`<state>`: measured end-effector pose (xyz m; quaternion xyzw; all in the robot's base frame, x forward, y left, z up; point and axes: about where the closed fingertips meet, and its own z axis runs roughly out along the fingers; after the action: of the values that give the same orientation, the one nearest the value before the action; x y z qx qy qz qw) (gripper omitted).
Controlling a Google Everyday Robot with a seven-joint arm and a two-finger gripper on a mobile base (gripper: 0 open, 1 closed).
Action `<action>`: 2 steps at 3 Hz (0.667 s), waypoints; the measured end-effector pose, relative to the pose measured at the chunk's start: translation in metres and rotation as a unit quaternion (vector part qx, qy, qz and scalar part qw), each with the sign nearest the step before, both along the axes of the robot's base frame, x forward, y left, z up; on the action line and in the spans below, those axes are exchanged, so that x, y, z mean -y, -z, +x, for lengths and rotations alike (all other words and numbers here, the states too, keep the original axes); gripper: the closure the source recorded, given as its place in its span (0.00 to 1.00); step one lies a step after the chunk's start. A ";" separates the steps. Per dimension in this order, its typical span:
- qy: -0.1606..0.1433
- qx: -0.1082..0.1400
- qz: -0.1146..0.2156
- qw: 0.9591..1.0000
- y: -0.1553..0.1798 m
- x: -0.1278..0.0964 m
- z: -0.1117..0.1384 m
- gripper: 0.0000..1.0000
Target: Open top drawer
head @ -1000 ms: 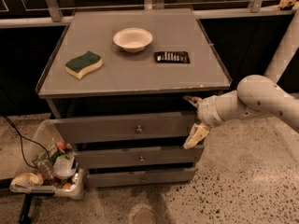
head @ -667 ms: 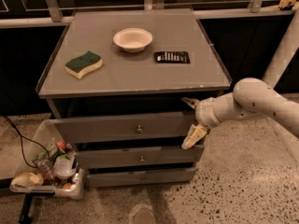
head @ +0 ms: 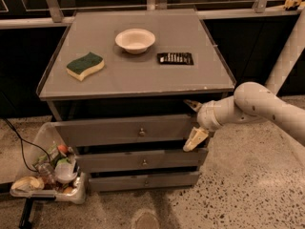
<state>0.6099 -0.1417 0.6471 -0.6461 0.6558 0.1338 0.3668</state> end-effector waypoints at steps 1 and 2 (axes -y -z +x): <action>0.000 0.000 0.000 1.000 0.000 0.000 0.000 0.17; 0.000 0.000 0.000 1.000 0.000 0.000 0.000 0.27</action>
Offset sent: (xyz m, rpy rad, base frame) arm 0.0002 0.0001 -0.0001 -0.0001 -0.0004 -0.0002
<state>0.6100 -0.1416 0.6470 -0.6461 0.6558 0.1337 0.3669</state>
